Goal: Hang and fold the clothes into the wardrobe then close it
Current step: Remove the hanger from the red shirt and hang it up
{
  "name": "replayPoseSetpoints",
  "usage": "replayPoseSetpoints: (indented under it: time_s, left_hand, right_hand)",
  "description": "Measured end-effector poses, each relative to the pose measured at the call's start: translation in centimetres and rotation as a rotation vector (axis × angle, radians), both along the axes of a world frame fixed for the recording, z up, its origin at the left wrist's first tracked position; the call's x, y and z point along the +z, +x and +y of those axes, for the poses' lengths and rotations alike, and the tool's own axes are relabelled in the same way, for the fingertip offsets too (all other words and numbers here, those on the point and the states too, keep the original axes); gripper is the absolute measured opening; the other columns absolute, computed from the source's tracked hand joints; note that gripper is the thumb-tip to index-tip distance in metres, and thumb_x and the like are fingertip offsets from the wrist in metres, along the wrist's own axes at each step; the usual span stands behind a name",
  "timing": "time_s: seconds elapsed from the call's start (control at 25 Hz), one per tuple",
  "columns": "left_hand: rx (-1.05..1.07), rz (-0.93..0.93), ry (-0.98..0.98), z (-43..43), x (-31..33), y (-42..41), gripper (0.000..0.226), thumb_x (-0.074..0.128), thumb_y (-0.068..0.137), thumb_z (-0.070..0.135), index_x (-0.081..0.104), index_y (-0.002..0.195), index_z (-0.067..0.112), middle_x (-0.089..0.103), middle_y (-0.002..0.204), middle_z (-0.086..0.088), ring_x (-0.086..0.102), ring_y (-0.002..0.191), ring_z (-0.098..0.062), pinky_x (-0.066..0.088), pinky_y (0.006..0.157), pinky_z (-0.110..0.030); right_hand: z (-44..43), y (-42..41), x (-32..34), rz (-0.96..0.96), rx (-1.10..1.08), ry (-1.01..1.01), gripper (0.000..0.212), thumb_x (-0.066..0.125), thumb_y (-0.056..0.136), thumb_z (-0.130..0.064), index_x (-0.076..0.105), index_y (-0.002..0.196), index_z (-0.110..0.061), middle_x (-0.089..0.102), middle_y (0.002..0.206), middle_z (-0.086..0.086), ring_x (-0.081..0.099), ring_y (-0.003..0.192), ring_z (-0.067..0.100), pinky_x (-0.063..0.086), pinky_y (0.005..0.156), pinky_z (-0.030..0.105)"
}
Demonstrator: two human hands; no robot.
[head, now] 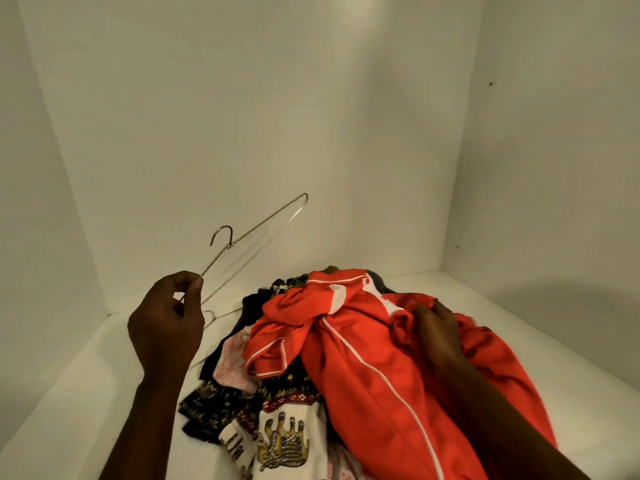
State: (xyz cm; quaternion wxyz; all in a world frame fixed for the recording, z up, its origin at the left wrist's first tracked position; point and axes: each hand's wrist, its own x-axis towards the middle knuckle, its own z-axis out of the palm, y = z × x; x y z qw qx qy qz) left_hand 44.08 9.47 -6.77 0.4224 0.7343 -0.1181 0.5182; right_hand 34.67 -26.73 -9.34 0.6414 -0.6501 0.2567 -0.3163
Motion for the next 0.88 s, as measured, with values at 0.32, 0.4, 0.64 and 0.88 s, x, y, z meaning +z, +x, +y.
replayPoseSetpoints:
  time_s: [0.32, 0.4, 0.64, 0.88]
  left_hand:
    - [-0.371, 0.205, 0.440, -5.6, 10.4, -4.7, 0.013, 0.076, 0.091, 0.027, 0.072, 0.085, 0.036, 0.065, 0.076, 0.030, 0.058, 0.050, -0.005, 0.042, 0.054, -0.025]
    - [-0.396, 0.237, 0.575, -6.1, 12.6, -4.5, 0.016, 0.077, 0.091, 0.024, 0.072, 0.083, 0.037, 0.065, 0.071, 0.029, 0.057, 0.046, -0.006, 0.043, 0.052, -0.027]
    - [-0.394, 0.232, 0.727, -9.1, 15.2, -3.9, 0.014, 0.076, 0.091, 0.027, 0.073, 0.084, 0.038, 0.067, 0.077, 0.031, 0.061, 0.055, -0.009, 0.048, 0.058, -0.028]
    - [-0.426, 0.174, 0.822, -18.4, 13.2, -4.3, 0.003, 0.073, 0.092, 0.039, 0.072, 0.091, 0.036, 0.072, 0.085, 0.019, 0.063, 0.071, 0.004, 0.049, 0.068, -0.029]
  right_hand:
    - [-3.9, -4.4, 5.6, -0.199, 0.081, 0.087, 0.019, 0.061, 0.088, -0.003, 0.076, 0.094, -0.012, 0.077, 0.091, 0.013, 0.070, 0.078, 0.026, 0.055, 0.067, 0.033]
    - [-4.4, -4.7, 6.1, -0.173, 0.120, 0.125, 0.013, 0.063, 0.093, -0.012, 0.076, 0.093, -0.009, 0.077, 0.093, 0.016, 0.072, 0.081, 0.031, 0.057, 0.066, 0.033]
    - [-4.6, -4.7, 7.2, -0.217, 0.161, 0.047, 0.021, 0.065, 0.098, -0.022, 0.077, 0.082, -0.015, 0.077, 0.084, 0.012, 0.073, 0.083, 0.031, 0.057, 0.072, 0.036]
    - [-3.7, -4.9, 8.2, -0.311, 0.362, -0.478, 0.024, 0.064, 0.100, -0.033, 0.082, 0.094, -0.018, 0.077, 0.085, 0.001, 0.072, 0.083, 0.015, 0.053, 0.074, 0.031]
